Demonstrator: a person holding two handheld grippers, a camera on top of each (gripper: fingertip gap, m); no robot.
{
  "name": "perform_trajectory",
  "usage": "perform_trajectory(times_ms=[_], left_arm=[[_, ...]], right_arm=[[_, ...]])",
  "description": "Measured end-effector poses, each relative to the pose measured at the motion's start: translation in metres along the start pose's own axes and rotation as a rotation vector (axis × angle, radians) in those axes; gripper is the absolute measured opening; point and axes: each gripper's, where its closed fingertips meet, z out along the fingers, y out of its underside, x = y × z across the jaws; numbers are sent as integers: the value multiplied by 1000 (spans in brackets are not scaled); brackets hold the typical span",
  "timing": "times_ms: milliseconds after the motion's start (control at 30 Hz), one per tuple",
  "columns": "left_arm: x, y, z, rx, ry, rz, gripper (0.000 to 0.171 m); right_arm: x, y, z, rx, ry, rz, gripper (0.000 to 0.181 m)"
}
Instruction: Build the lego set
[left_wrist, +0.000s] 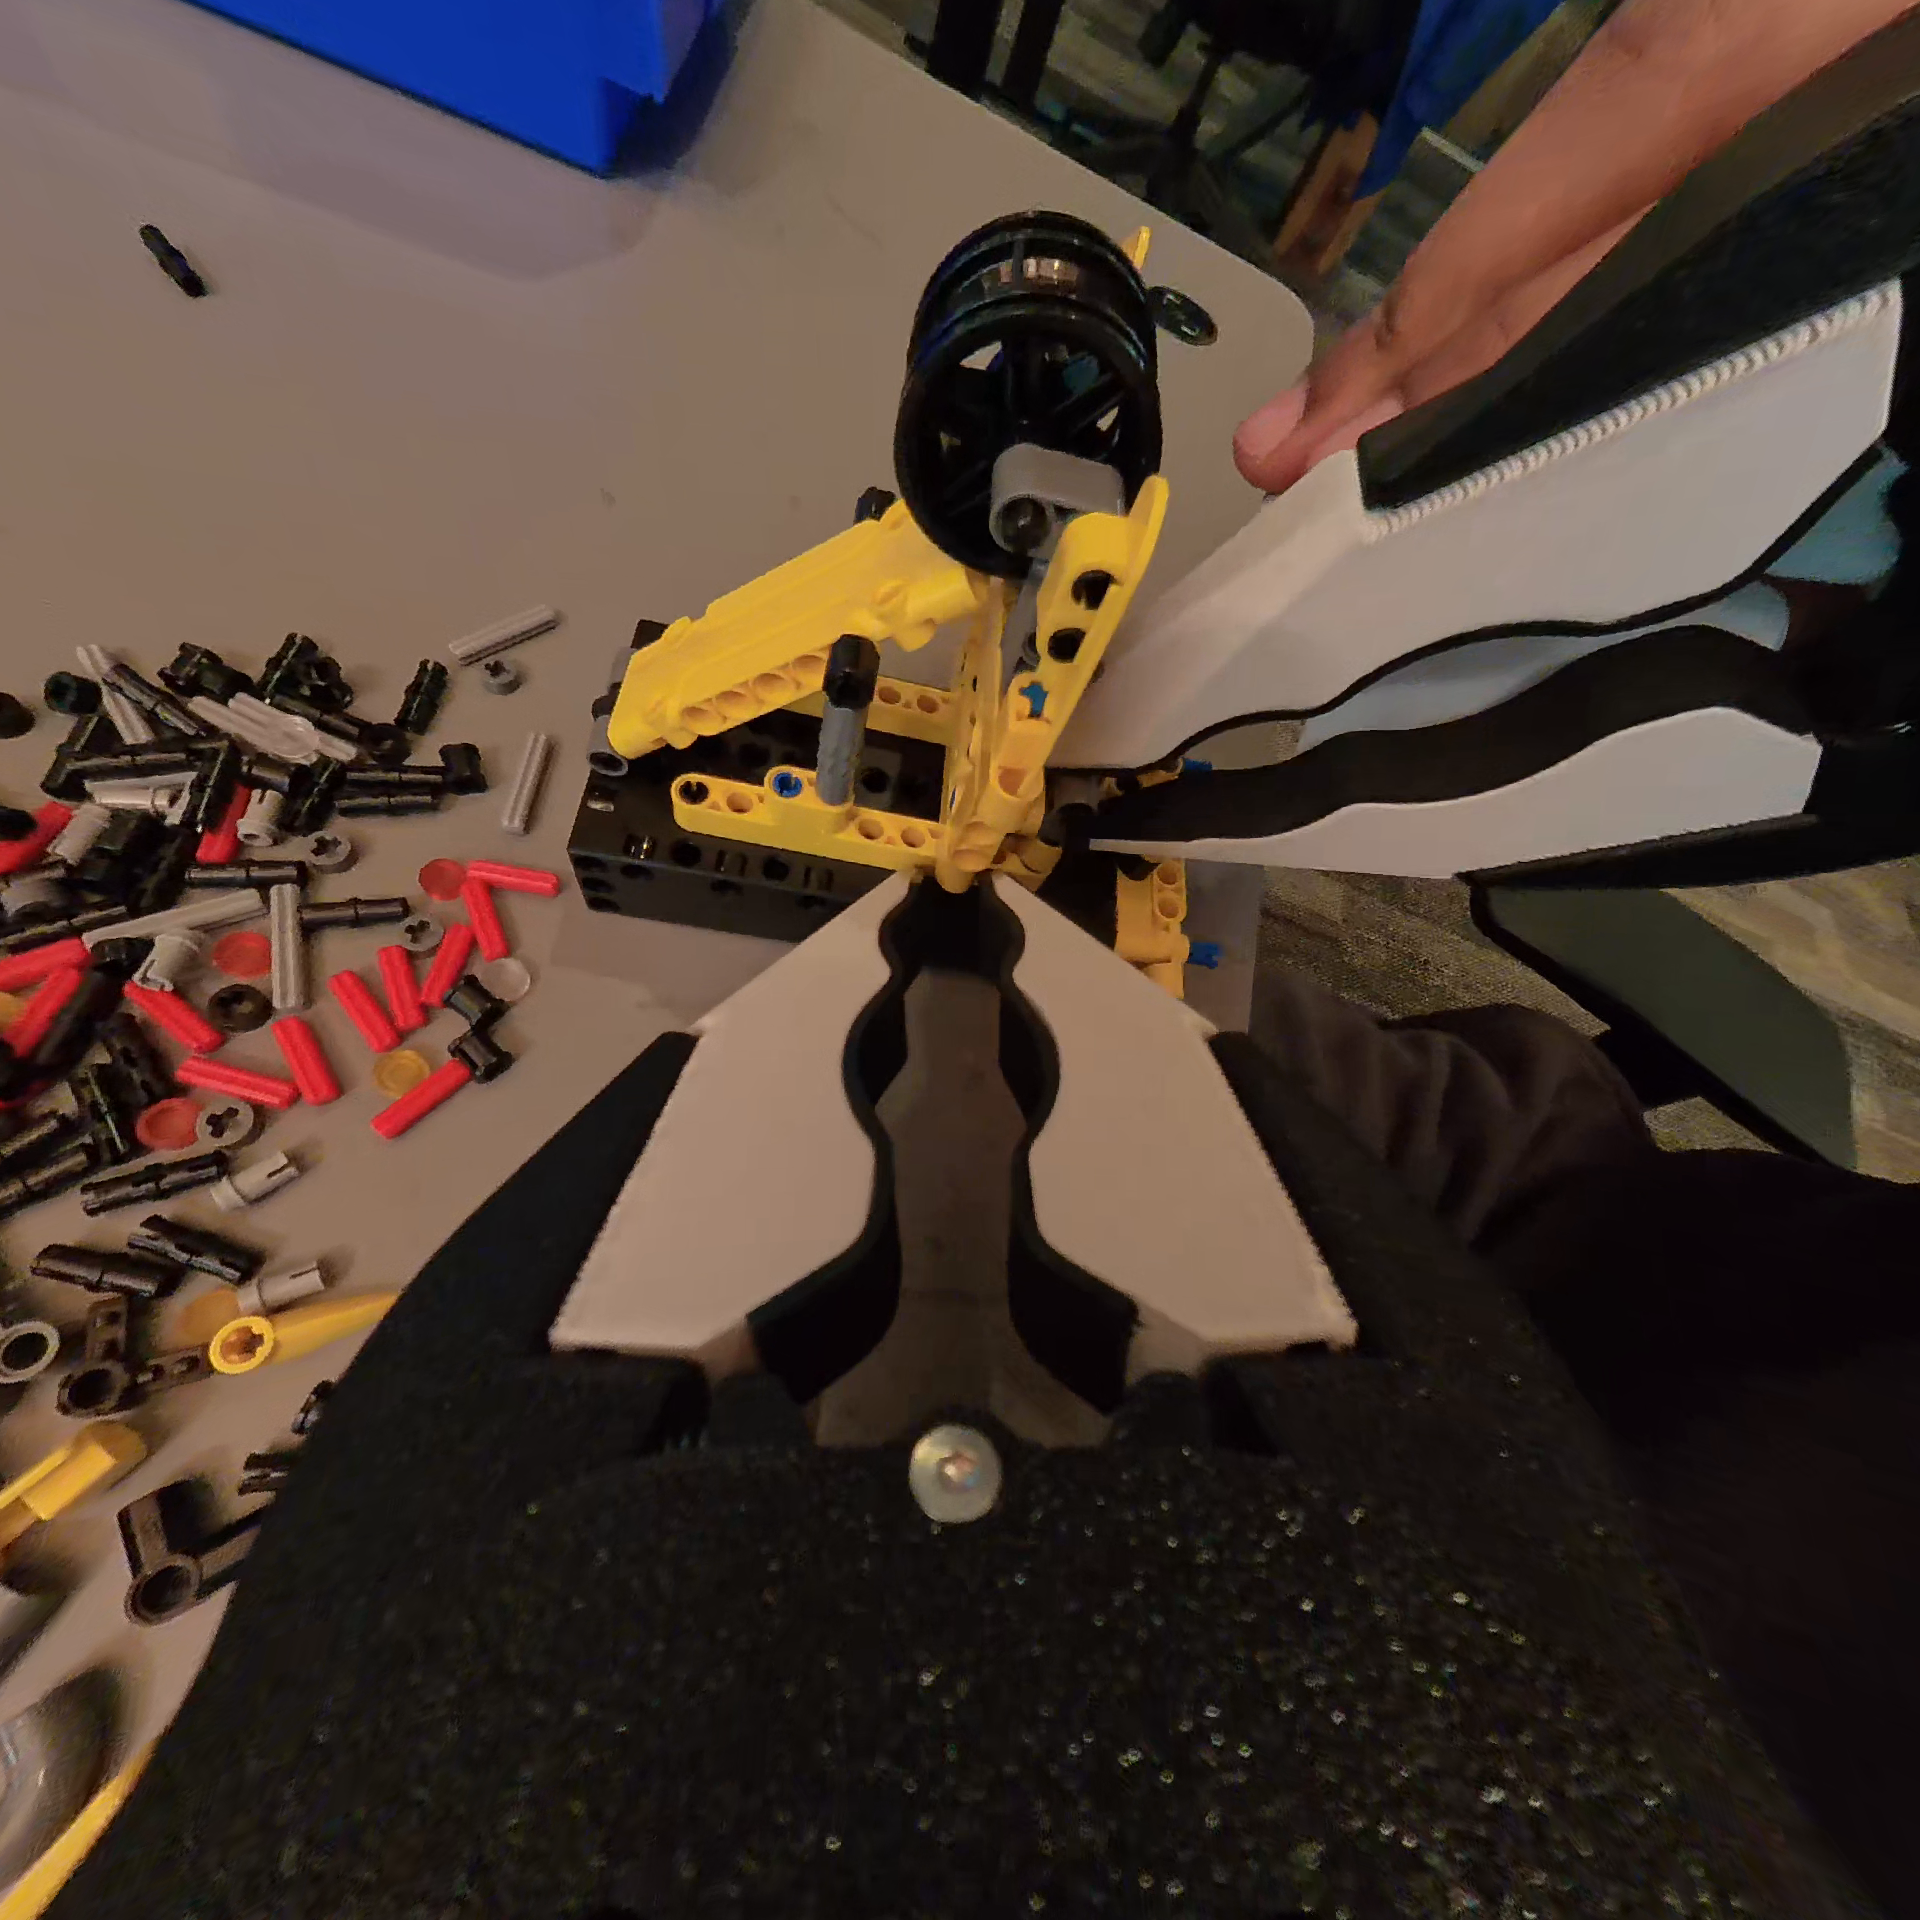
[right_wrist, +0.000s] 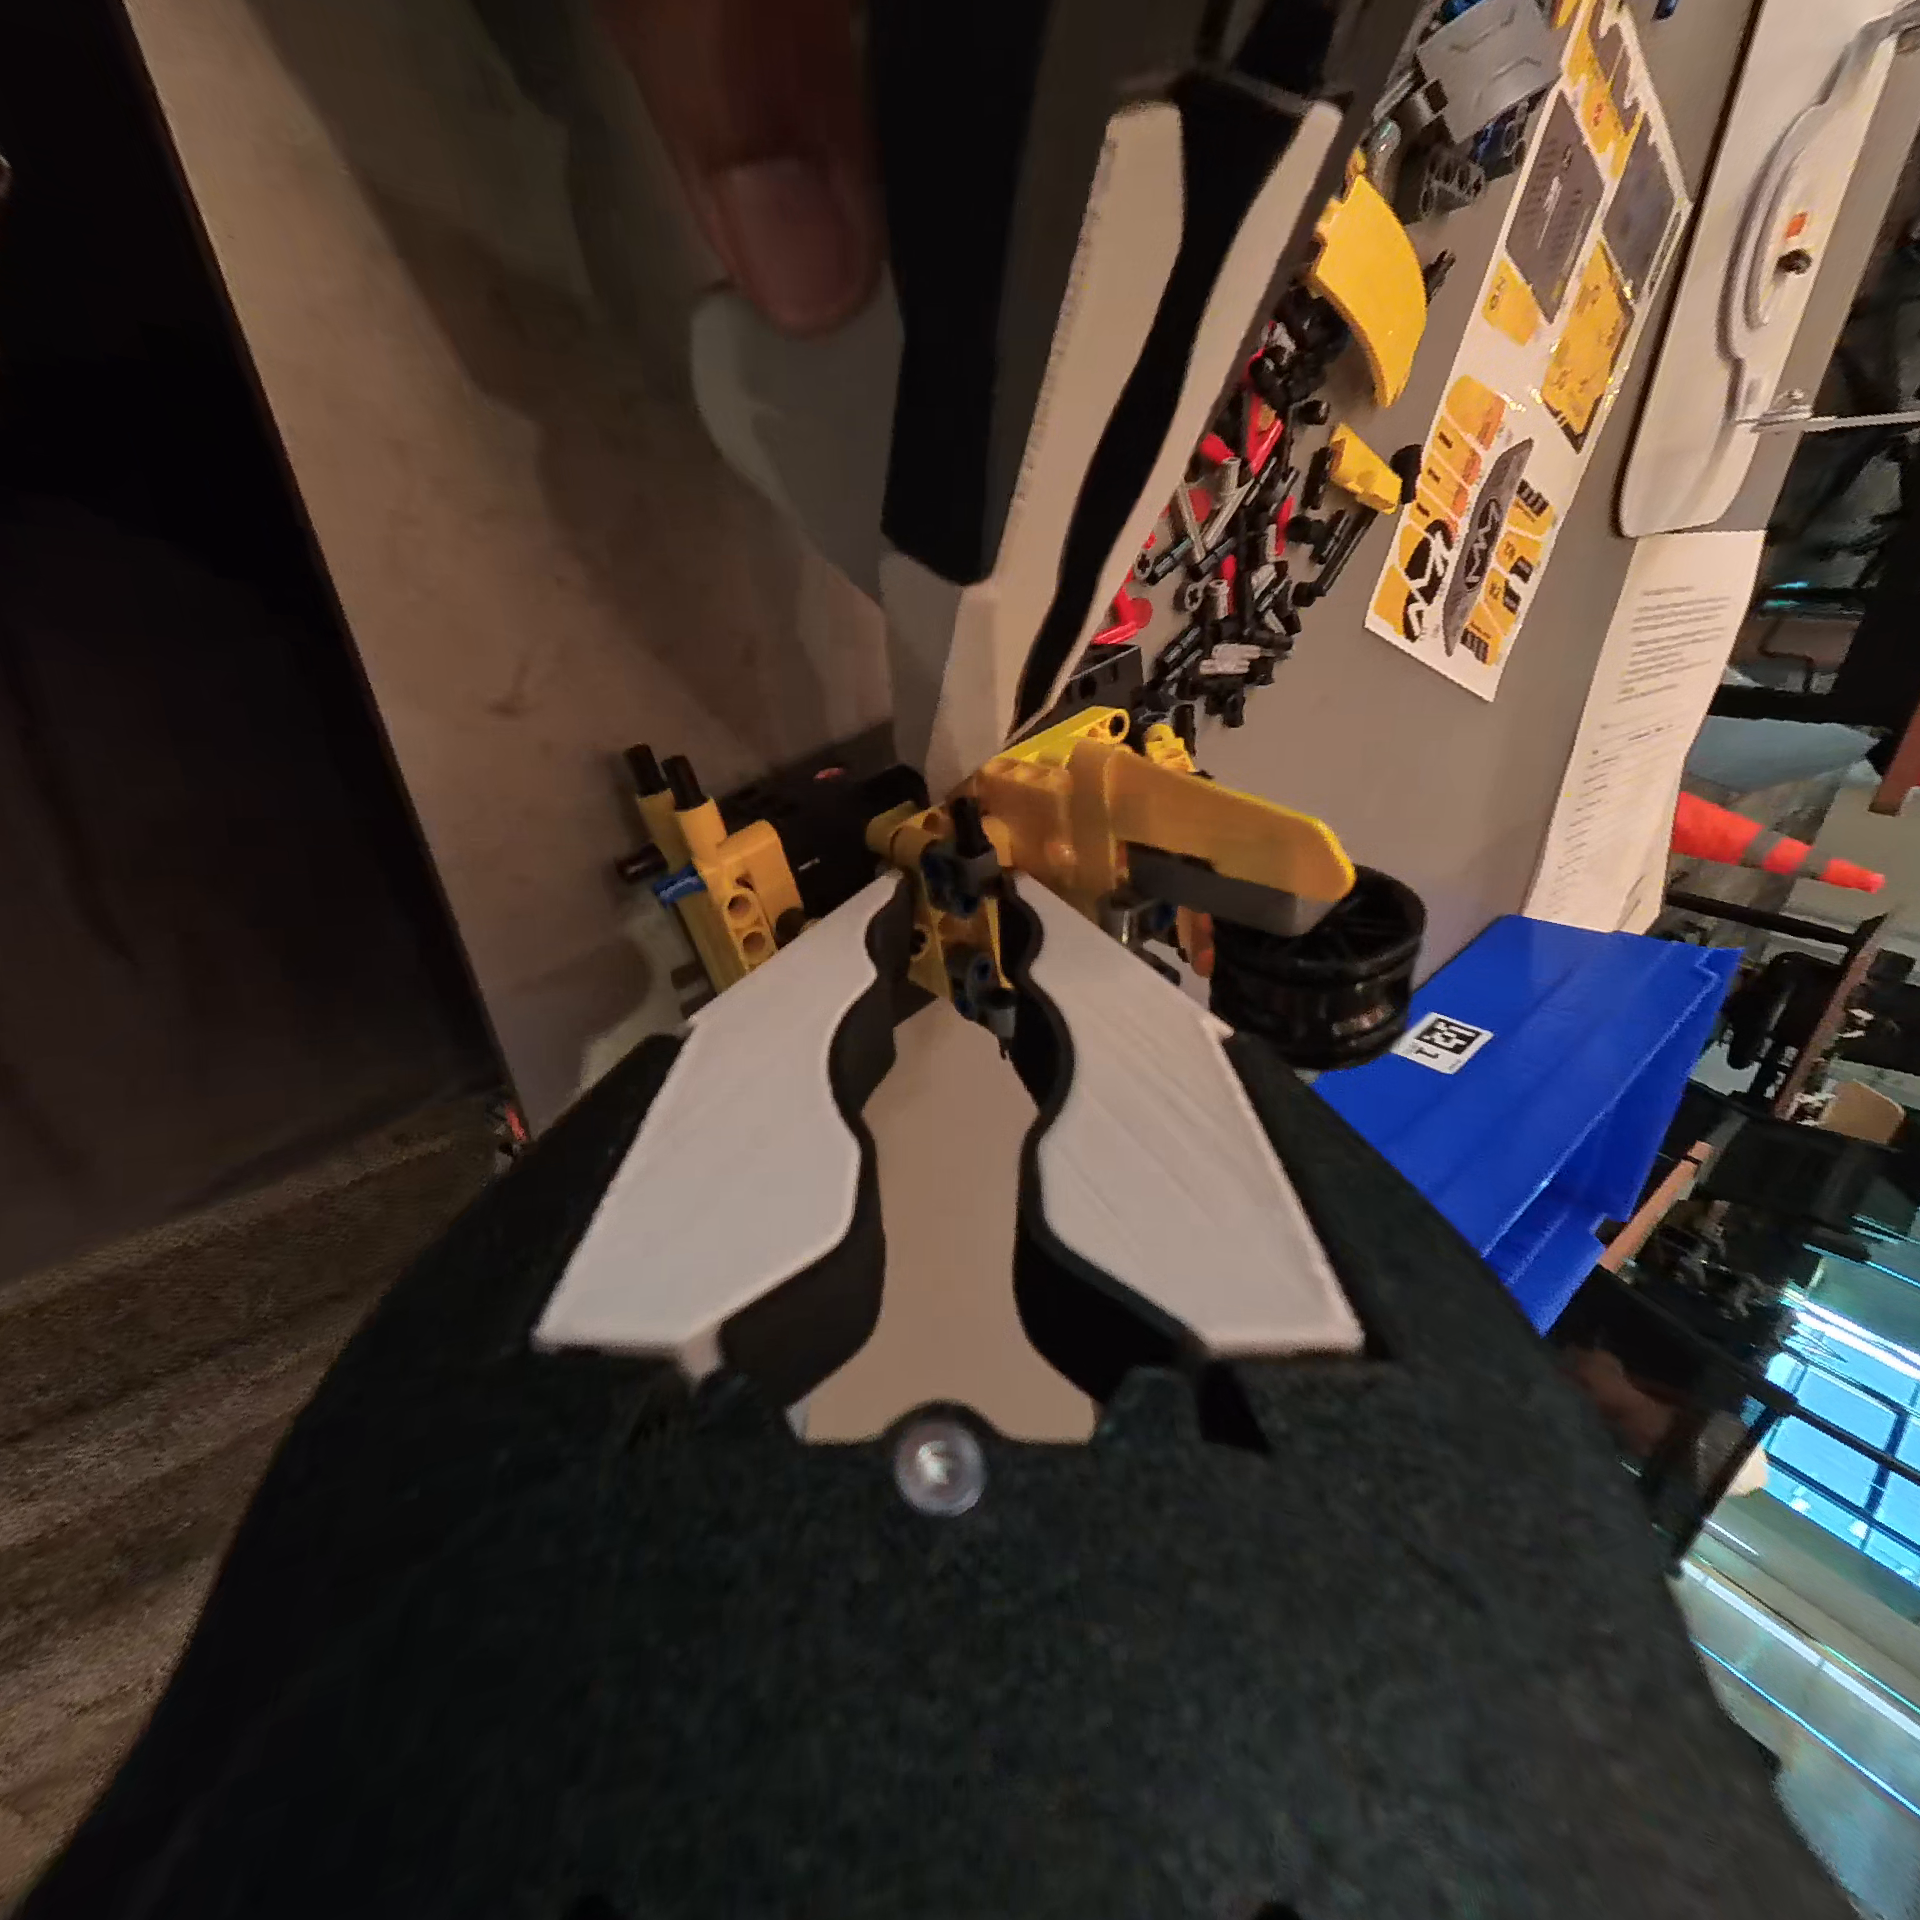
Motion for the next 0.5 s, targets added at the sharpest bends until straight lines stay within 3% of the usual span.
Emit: perform_trajectory(times_ms=[500], left_arm=[[0, 1, 0, 3, 25, -27, 9]], right_arm=[[-1, -1, 2, -62, 95, -2, 15]])
